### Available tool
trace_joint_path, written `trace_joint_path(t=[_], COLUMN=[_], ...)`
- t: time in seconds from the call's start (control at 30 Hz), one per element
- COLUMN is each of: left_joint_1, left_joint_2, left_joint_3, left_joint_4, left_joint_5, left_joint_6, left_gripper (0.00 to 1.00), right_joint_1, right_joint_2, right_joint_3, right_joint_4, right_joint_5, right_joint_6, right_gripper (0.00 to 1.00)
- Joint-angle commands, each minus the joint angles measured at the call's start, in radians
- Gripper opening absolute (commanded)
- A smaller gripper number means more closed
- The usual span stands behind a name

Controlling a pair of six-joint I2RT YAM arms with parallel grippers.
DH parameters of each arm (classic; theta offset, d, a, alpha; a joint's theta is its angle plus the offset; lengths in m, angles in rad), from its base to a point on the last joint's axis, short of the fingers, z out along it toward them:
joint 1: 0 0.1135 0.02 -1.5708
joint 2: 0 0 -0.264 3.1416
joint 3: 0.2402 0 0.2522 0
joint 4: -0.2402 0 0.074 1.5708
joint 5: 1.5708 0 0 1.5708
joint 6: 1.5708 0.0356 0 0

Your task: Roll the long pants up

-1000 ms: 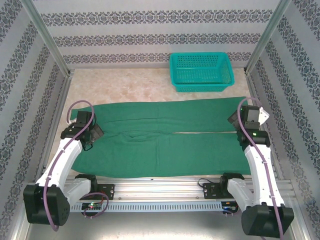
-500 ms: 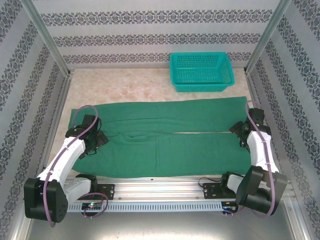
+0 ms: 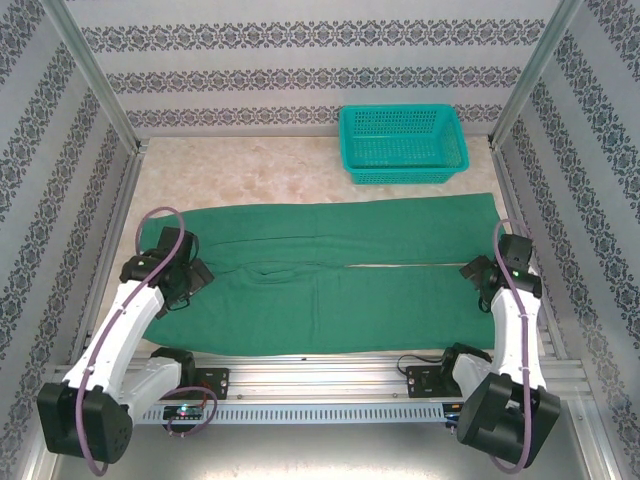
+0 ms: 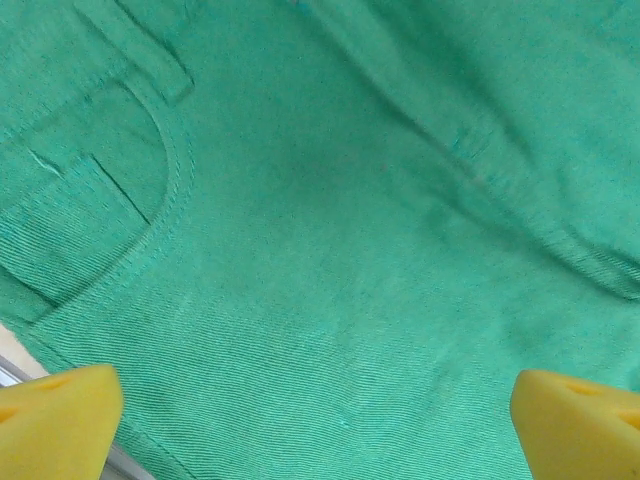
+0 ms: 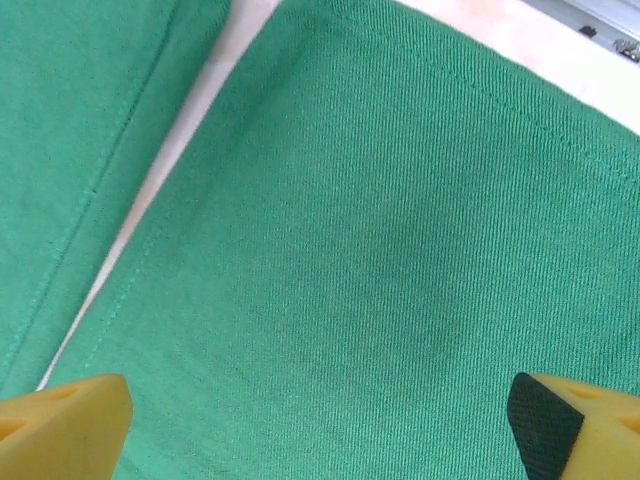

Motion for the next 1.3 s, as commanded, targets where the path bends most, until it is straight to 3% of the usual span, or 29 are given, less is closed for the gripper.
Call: trace_joint_path(t=[0.0, 0.2, 0.33, 0.47, 0.7, 0.9, 1.0, 1.07, 1.13, 1.27], left_joint_1=[0.017, 0.104, 0.178, 0.224, 0.266, 0.264, 0.264, 0.274, 0.340, 0.528], left_joint_2=[-0.034, 0.024, 0.215, 0.386, 0.563, 0.605, 0.608, 0.603, 0.589, 0.535], left_joint_3=[0.053, 0.052, 0.143, 0.327, 0.475, 0.432, 0.447, 0.445, 0.412, 0.277], left_joint_4=[-0.075, -0.044, -0.027, -0.176, -0.381, -0.221, -0.230, -0.283, -0.314, -0.288], left_joint_5=[-0.052, 0.000, 0.025, -0.071, 0.016, 0.127, 0.109, 0.031, 0.010, 0.213], left_joint_6=[0.023, 0.051, 0.129, 0.152, 0.224, 0.259, 0.296, 0.300, 0.291, 0.271], left_gripper=[1.00, 1.00, 1.00, 1.00, 0.98, 0.94, 0.94, 0.97, 0.99, 0.97], right_joint_1=[0.005, -0.016, -0.053, -0.093, -0.093, -0.095, -0.094, -0.093, -0.095, -0.087], right_joint_2=[0.024, 0.046, 0.092, 0.133, 0.220, 0.247, 0.257, 0.229, 0.212, 0.212], right_joint_3=[0.022, 0.045, 0.104, 0.181, 0.273, 0.349, 0.360, 0.320, 0.281, 0.252], right_joint_4=[-0.031, -0.050, -0.101, -0.208, -0.381, -0.406, -0.424, -0.424, -0.436, -0.455], right_joint_5=[0.007, 0.069, 0.114, 0.122, 0.069, 0.112, 0.126, 0.133, 0.114, 0.074], right_joint_6=[0.007, 0.022, 0.038, 0.064, 0.136, 0.091, 0.077, 0.084, 0.105, 0.136], right_gripper=[0.98, 0.98, 0.98, 0.98, 0.97, 0.97, 0.97, 0.97, 0.96, 0.95])
